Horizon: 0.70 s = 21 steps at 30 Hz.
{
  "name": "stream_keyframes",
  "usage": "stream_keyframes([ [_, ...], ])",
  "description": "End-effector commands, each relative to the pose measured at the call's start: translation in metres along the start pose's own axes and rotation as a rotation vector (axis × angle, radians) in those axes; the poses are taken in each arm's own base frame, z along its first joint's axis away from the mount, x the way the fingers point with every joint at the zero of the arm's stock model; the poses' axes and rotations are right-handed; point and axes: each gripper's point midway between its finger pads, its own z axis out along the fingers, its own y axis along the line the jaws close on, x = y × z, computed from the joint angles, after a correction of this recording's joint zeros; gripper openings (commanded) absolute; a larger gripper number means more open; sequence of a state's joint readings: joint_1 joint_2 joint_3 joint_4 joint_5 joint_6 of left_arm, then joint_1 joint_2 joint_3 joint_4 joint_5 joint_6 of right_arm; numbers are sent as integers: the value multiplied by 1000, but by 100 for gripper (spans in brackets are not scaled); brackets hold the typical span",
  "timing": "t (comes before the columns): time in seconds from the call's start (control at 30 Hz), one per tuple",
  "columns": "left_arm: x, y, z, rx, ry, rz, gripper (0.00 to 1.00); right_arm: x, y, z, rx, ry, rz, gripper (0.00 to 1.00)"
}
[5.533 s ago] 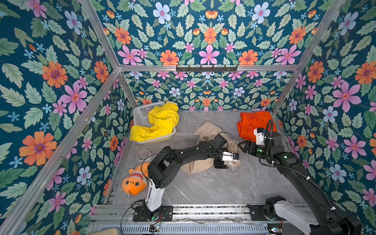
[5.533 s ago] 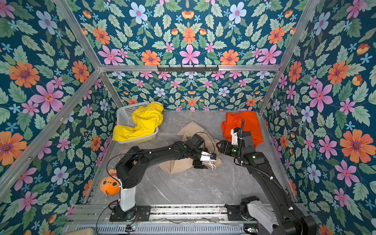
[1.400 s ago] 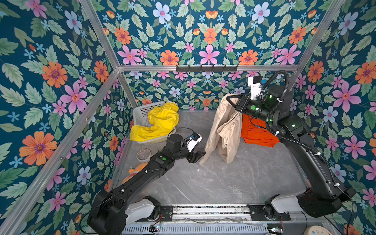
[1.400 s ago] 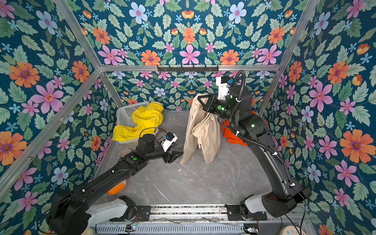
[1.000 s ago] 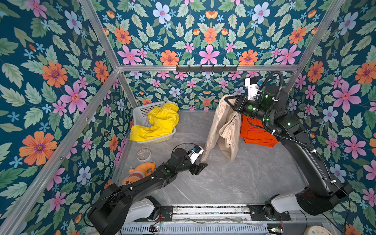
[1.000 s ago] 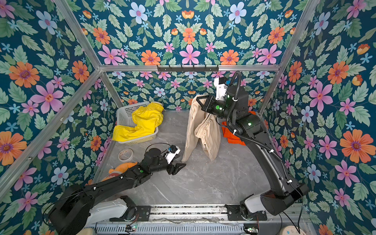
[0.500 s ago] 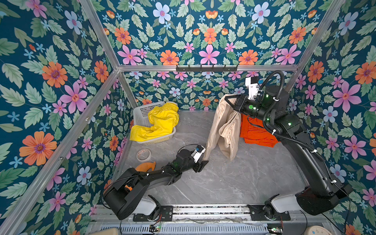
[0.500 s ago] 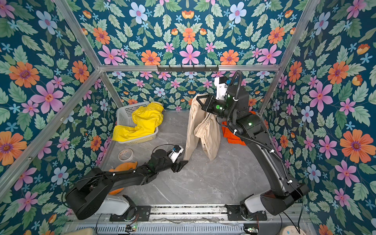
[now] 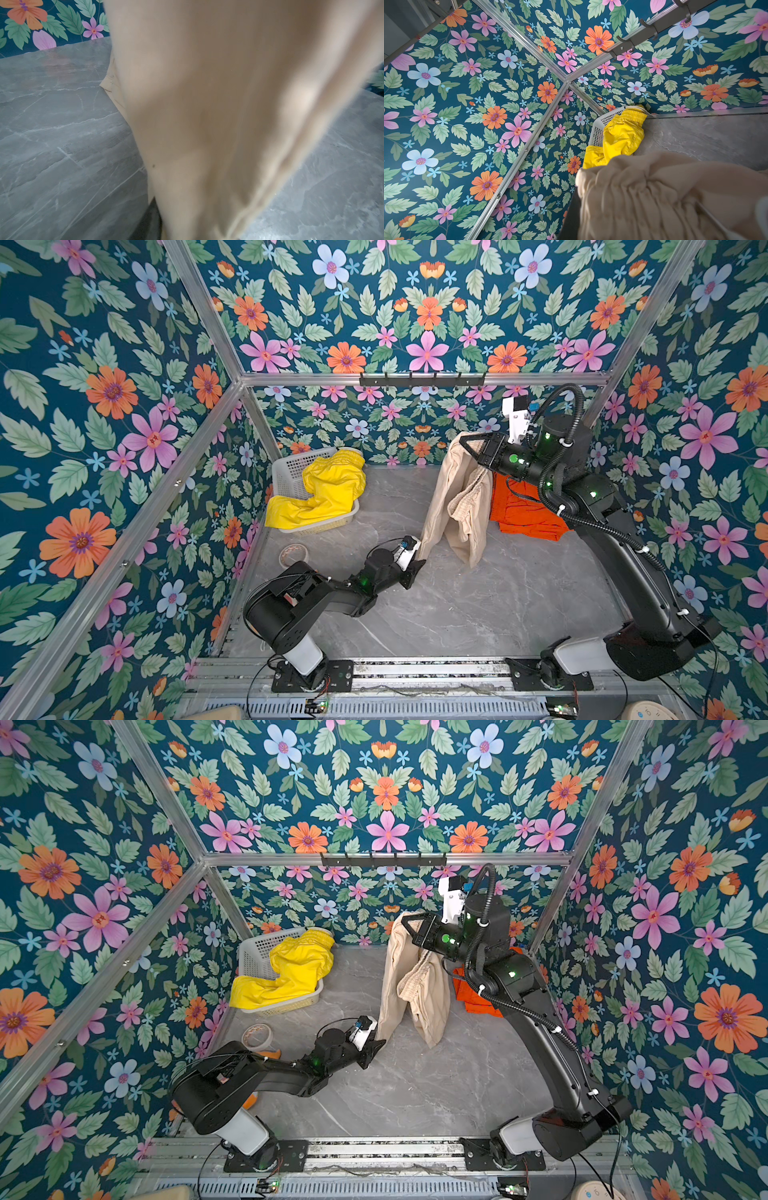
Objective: Fold and stack the shorts
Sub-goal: 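Drag the trousers with the right gripper while the left grasps the waistband end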
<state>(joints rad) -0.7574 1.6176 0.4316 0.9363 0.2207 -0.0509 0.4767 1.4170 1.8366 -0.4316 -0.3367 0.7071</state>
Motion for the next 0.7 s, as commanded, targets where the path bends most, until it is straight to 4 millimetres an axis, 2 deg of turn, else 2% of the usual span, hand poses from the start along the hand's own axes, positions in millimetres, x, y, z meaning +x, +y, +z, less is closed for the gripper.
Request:
stream_keyframes([
  [0.0,-25,-1,-5,-3,-75,11,10,-11,10,-10,-22,-43,-18,0],
  [0.07,-32,1,-12,-27,-53,22,1,-14,7,-16,0,-59,-24,0],
  [0.1,-35,2,-16,-37,-29,32,0,-16,5,-20,10,-72,-26,0],
  [0.2,-49,2,-33,-55,60,93,0,-24,2,-34,28,-104,-21,0],
  [0.3,-73,8,-57,-115,133,157,0,-34,1,-56,47,-147,-22,0],
  [0.53,-155,41,-120,-337,219,262,0,-47,-3,-114,88,-214,7,0],
  [0.67,-199,58,-157,-475,223,298,0,-43,0,-143,114,-224,12,0],
])
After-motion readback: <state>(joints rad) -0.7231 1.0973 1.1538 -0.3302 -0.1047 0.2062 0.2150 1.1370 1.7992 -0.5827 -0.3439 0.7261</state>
